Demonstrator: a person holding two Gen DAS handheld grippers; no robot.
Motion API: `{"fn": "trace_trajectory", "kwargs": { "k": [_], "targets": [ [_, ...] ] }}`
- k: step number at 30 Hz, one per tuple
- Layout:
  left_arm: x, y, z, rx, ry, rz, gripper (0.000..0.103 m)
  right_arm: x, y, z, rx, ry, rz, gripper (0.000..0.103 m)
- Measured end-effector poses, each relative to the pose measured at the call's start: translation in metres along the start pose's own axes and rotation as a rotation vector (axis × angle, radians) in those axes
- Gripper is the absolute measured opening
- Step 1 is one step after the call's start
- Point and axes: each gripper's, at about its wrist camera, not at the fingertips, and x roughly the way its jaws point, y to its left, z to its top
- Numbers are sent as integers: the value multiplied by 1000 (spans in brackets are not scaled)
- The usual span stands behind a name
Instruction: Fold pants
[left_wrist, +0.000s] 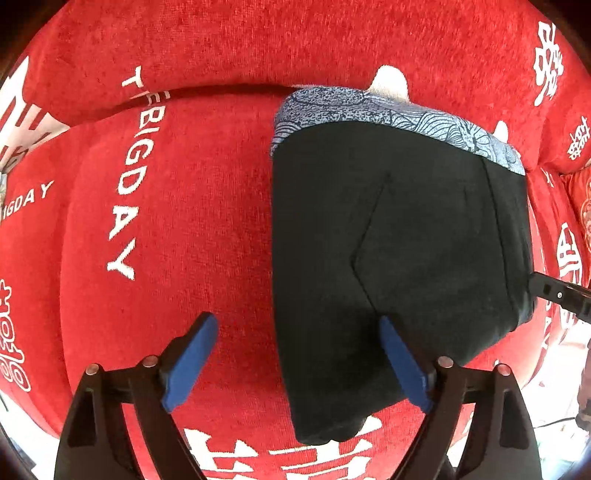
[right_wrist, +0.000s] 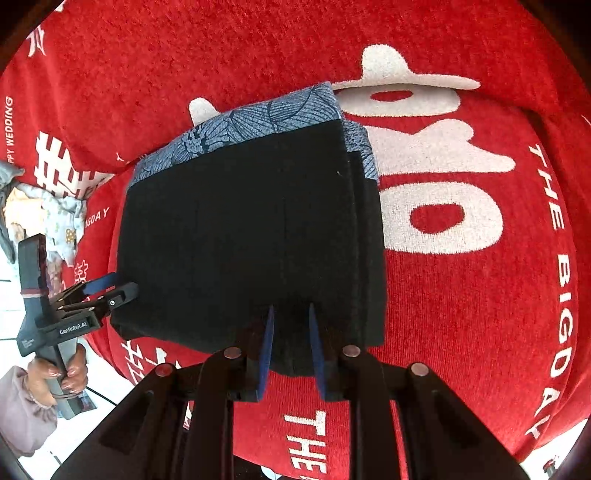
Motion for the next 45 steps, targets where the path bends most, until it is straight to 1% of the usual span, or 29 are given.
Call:
{"fn": "trace_trajectory", "kwargs": {
  "k": [3, 4, 6, 8, 10, 13, 15, 18, 22, 26, 32, 36, 40, 42, 43, 45],
  "targets": [
    [0, -1, -2, 9, -7, 10, 90, -3, -2, -1, 23, 2, 6, 23],
    [1, -4, 0, 9, -10, 21, 96, -4, -2, -1, 25, 3, 7, 24],
    [0, -6, -1, 5, -16, 60, 102, -4, 0, 1, 23, 8, 6, 27],
    [1, -3, -1, -10, -6, 44, 102, -5, 3, 1, 24, 8, 10, 35],
    [1, 1, 0, -14, -4, 39, 102, -5, 5, 2, 21, 4, 16, 47],
    [-1, 2, 2, -13, -6, 39, 102, -5, 9, 2, 12, 3, 19, 51],
    [-1, 0, 2, -15, -4, 39, 102, -8, 7, 4, 30, -2, 30, 54],
    [1, 2, -2, -18, -1, 34, 102, -13, 1, 5, 48, -15, 24, 64],
    [4, 3, 0, -24, 7, 28, 102, -13, -10, 4, 77, -1, 6, 68],
    [6, 5, 0, -22, 11, 25, 102, -8, -24, -1, 130, 16, 14, 68],
    [11, 5, 1, -3, 15, 37, 102, -3, -34, -3, 159, 24, 40, 74],
    [15, 10, 4, -9, 30, 8, 102, -1, -39, -1, 162, 35, 58, 75],
    [15, 18, 8, -17, 39, -50, 102, 1, -43, 2, 154, 50, 81, 77],
    [11, 25, 13, -43, 25, -103, 102, 2, -47, 5, 151, 62, 107, 77],
    [8, 28, 17, -62, 18, -142, 102, 2, -48, 6, 150, 65, 117, 77],
    [4, 34, 25, -86, 5, -187, 102, 2, -54, 11, 147, 62, 161, 77]
  ]
}}
